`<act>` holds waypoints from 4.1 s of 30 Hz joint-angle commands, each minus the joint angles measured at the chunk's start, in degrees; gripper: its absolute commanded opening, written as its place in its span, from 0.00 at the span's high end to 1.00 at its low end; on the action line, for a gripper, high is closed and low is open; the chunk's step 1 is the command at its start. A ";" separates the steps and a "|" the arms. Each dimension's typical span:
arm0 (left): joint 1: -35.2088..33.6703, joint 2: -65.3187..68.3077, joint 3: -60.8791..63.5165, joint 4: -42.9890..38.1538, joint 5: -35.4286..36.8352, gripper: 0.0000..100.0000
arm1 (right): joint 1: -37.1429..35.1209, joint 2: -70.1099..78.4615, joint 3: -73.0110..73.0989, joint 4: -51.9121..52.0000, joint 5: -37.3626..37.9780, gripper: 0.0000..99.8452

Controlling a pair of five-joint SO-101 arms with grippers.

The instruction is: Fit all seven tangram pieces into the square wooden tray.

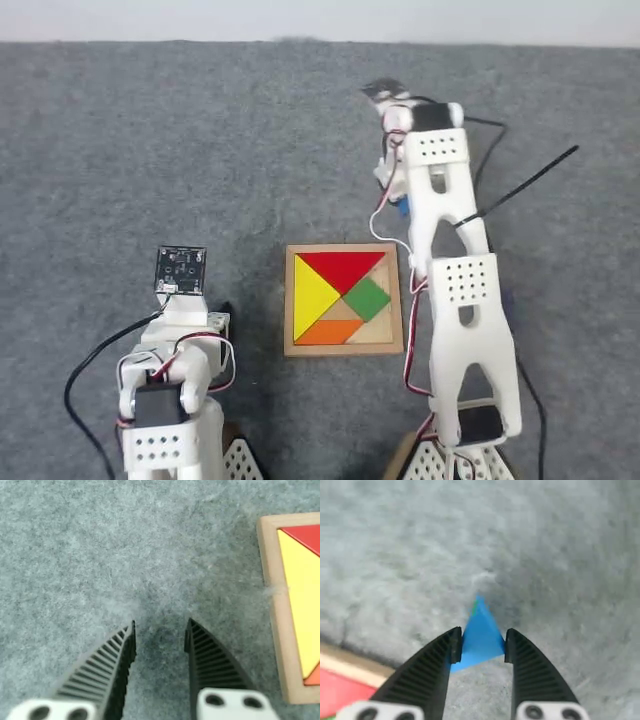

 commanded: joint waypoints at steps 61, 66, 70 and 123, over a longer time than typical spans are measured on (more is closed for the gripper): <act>0.35 -0.62 -0.66 0.35 -0.53 0.85 | -22.64 -72.48 104.35 -37.49 11.69 0.99; 0.35 -0.62 -0.66 0.35 -0.53 0.85 | -22.11 -68.35 104.09 -38.55 12.04 0.99; 0.35 -0.62 -0.66 0.35 -0.53 0.85 | -18.77 -65.71 104.09 -40.57 12.13 0.99; 0.35 -0.62 -0.66 0.35 -0.53 0.85 | -24.66 -51.65 88.35 -38.81 -8.97 0.99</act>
